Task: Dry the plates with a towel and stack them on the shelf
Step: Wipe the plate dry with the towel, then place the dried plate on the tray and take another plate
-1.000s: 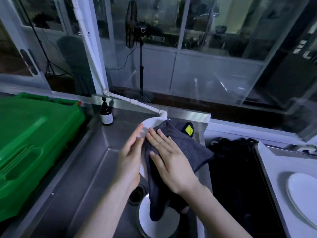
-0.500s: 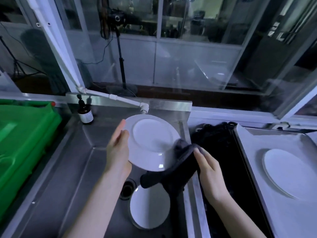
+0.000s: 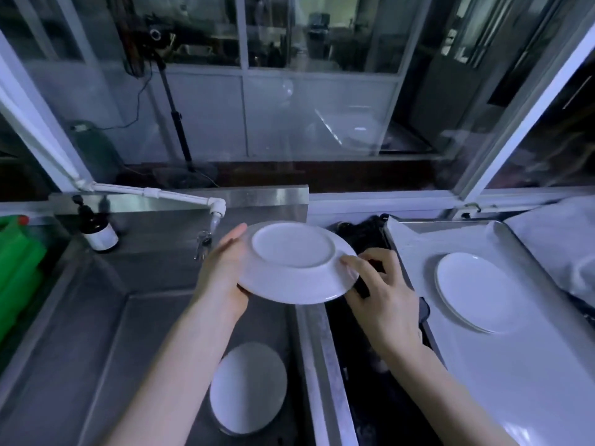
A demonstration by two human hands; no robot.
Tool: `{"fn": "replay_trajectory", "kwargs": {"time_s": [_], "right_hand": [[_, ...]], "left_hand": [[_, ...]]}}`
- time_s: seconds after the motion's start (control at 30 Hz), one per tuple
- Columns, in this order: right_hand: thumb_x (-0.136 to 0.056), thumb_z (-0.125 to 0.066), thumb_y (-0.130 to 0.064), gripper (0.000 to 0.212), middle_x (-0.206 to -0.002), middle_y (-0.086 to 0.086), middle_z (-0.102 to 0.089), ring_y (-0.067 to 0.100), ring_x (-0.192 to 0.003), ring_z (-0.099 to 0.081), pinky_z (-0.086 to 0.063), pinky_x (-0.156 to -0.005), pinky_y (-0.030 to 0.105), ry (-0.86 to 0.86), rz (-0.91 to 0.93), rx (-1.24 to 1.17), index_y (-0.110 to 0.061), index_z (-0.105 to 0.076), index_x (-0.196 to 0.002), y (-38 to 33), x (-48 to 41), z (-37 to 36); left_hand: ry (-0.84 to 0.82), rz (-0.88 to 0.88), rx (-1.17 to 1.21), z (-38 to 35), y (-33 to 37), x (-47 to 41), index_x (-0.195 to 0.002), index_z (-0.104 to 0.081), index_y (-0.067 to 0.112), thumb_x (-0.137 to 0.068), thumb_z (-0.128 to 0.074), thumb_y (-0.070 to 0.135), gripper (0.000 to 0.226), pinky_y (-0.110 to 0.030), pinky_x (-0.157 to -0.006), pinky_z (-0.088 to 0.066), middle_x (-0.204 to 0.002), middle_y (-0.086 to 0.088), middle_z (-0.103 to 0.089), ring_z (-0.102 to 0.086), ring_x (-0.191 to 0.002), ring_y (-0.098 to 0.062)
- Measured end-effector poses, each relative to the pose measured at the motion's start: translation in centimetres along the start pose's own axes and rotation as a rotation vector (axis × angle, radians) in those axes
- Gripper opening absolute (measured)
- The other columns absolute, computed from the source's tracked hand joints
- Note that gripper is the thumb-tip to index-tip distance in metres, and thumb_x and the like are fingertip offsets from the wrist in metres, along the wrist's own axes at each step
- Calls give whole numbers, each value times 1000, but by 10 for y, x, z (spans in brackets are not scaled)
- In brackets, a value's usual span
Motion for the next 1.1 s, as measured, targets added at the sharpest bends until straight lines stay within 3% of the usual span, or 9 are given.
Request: {"fn": "replay_trajectory", "kwargs": {"time_s": [0.23,0.4,0.5,0.6,0.7,0.83,0.93,1.0,1.1], "right_hand": [[-89,-61,-16,20,-91,-4,-67,17,-66,-61,-47,-45,30,169,-3,12,-15,-75,-104,43,-15,56],[-90,-69,-20,11,-71,-8,-54,13,-60,-51,-44,-54,29,144,-197,-60,-16,-70,-80,102,-18,92],[-87,-72,-22,34,-59,-3,-45,10,-61,-46,-34,-55,14,142,-365,-164,-14,-54,-59,153,-9,117],[-84,-73,-26,42,-51,-9,-45,7,-52,-40,-30,-50,16,116,-604,-297,-21,-49,-50,209,8,134],[-79,-75,-30,35,-47,-12,-44,8,-48,-39,-34,-52,25,104,-855,-468,-16,-57,-53,258,36,141],[-74,-77,-31,29,-51,-4,-55,13,-47,-49,-41,-49,24,119,-1090,-585,-12,-65,-57,308,69,147],[-73,-77,-28,16,-58,-6,-64,13,-51,-56,-46,-54,28,98,-1132,-556,-16,-70,-67,339,84,151],[-74,-77,-21,8,-70,-6,-73,12,-60,-66,-52,-63,30,95,-1134,-533,-23,-74,-80,357,94,152],[-75,-73,-14,24,-77,-8,-75,13,-73,-70,-54,-77,34,18,-1125,-496,-32,-73,-91,384,105,142]], "left_hand": [[-55,174,87,-64,-32,12,-97,-66,8,-95,-65,8,3,-30,-49,-58,-101,-12,-66,-68,-85,-24],[-383,298,-215,-129,-56,26,-105,-57,10,-103,-44,50,43,-39,-66,-61,-97,-31,-73,-76,-84,-36],[-497,143,-489,-158,-70,27,-107,-51,27,-103,-30,61,40,-35,-70,-59,-87,-13,-78,-76,-79,-27],[-476,-112,-740,-183,-89,19,-112,-65,27,-102,-50,47,27,-28,-71,-56,-84,-1,-69,-65,-75,-15],[-565,-264,-919,-216,-123,26,-96,-70,26,-95,-66,26,4,-41,-88,-54,-105,-9,-65,-64,-96,-25],[-598,-143,-708,-257,-171,34,-85,-70,16,-95,-64,7,14,-35,-63,-61,-88,-1,-76,-69,-82,-19],[-551,-107,-717,-282,-199,30,-78,-73,17,-92,-65,7,19,-43,-67,-60,-83,-11,-75,-65,-73,-22],[-504,-70,-716,-294,-218,24,-70,-73,18,-91,-66,7,24,-29,-57,-54,-73,-11,-70,-58,-66,-22],[-418,-56,-725,-307,-242,14,-73,-73,18,-90,-68,9,20,-19,-45,-43,-69,0,-68,-56,-64,-20]]}}
Point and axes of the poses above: each hand's wrist, its own x-axis away from the middle knuckle, its own z-axis out of the back of the hand, y = z × x, the point moved 7 cm from there along -x, towards the middle knuckle
